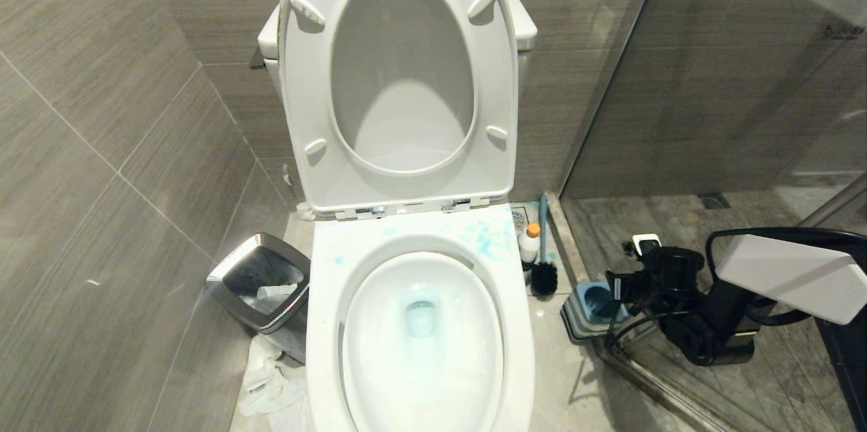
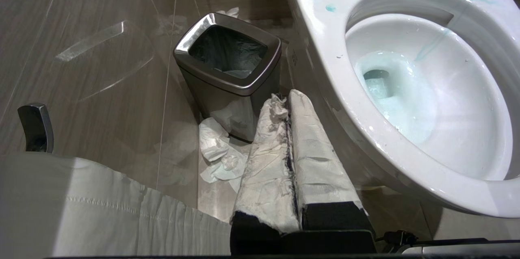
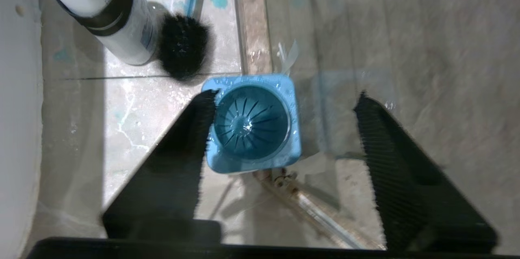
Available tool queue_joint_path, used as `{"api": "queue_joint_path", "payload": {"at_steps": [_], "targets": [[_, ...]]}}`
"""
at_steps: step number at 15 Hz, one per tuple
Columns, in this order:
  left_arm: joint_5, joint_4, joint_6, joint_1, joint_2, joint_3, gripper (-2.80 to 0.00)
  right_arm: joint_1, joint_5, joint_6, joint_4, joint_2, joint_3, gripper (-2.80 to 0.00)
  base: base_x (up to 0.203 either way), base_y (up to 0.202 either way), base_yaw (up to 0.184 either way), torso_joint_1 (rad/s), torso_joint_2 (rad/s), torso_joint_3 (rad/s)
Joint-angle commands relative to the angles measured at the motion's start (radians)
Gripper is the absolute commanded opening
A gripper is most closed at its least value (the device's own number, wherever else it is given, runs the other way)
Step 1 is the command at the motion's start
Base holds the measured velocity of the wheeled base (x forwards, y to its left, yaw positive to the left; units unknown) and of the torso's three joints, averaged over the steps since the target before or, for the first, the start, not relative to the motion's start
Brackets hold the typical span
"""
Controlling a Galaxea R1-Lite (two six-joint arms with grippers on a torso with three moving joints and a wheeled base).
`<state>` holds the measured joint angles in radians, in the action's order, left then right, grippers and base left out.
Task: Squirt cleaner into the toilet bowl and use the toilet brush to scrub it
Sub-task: Put the toilet brush back, then flush the toilet
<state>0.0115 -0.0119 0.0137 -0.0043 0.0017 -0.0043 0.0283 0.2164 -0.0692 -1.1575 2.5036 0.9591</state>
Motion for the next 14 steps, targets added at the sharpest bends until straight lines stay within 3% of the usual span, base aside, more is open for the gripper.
{"api": "queue_joint_path", "payload": {"at_steps": [1,4,9,14], "targets": [[0.000,0.000,0.000,0.000,0.001,0.000,-2.80,0.005,0.001,-0.049,-0.015,-0.054,-0.029,0.00,0.000,0.000,0.000,0.000,0.00,0.000],[0.000,0.000,0.000,0.000,0.001,0.001,-2.80,0.046,-0.014,-0.087,-0.051,-0.184,-0.129,0.00,0.000,0.000,0.000,0.000,0.00,0.000],[0.001,0.000,0.000,0.000,0.001,0.000,-2.80,0.199,-0.018,-0.103,-0.057,-0.518,-0.241,0.00,0.000,0.000,0.000,0.000,0.00,0.000],[0.001,0.000,0.000,0.001,0.001,0.001,-2.80,0.301,-0.014,-0.253,-0.054,-0.770,-0.286,0.00,0.000,0.000,0.000,0.000,0.00,0.000]]}}
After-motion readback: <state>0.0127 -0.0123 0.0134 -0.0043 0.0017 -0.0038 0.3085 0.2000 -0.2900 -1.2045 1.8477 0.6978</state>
